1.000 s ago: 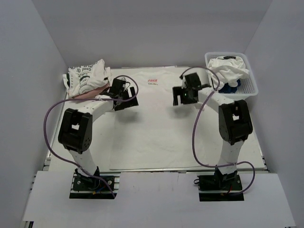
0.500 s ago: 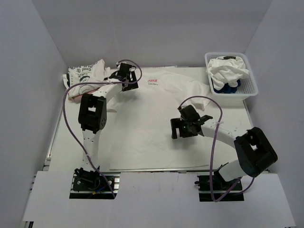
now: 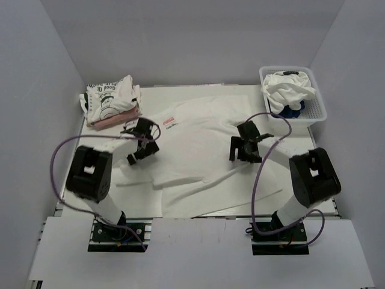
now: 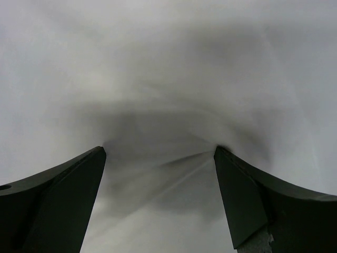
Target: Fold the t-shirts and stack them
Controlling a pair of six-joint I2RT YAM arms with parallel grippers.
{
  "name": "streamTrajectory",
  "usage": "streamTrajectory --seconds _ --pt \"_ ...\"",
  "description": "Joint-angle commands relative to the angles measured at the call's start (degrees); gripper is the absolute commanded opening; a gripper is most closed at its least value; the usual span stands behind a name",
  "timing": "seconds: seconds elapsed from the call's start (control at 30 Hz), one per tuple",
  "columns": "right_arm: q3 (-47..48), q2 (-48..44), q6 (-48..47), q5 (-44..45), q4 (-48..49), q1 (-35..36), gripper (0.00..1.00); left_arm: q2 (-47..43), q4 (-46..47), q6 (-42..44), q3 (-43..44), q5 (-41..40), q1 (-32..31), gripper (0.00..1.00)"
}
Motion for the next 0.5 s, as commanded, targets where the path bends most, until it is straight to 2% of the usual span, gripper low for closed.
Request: streamTrajectory --seconds 0.0,0.03,0.07,0.1,0.13,0.23,0.27,0.37,0.43,0.47 --pt "4.3 10.4 -2.0 4.4 -3.0 -5.6 0.90 -13.5 -8.0 -9.6 -18.6 12.9 -2.7 1.00" --pt "6.2 12.3 -2.8 4.4 -3.9 -6.7 0.90 -17.9 -7.1 -9.6 -25.4 19.9 -3.3 1.00" --pt "8.4 14.1 -3.2 3.9 -5.0 -8.6 0.90 -22.1 -7.1 -9.9 -27.9 22.2 -4.3 1.00" --pt "15.6 15.9 -3.6 3.5 -7.5 -9.8 0.90 -30.2 -7.1 -9.9 -30.0 24.4 -5.0 1.00" --pt "17.4 19.8 -6.0 3.8 -7.2 -10.1 0.90 -33.9 -7.6 -9.9 -32.5 29.3 -5.5 1.00" --pt "29.7 24.1 -10.9 0.0 -4.3 -11.1 0.90 -45.9 -9.5 -7.1 -31.1 34.9 -7.4 1.00" --pt "31.5 24.6 -11.7 -1.1 -1.8 -10.8 0.90 -47.7 -9.5 -4.8 -29.9 35.5 -8.4 1.00" --pt "41.5 27.0 -15.7 -5.6 -3.4 -10.0 0.90 -49.8 -8.9 -2.5 -25.1 34.0 -9.8 1.00" --pt "43.7 24.0 -18.4 -5.3 -4.0 -8.5 0.90 -47.2 -6.6 -0.1 -21.9 30.8 -9.8 1.00" --pt "43.5 22.7 -18.7 -4.9 -3.3 -8.1 0.90 -42.8 -3.0 1.1 -20.5 29.9 -9.8 1.00"
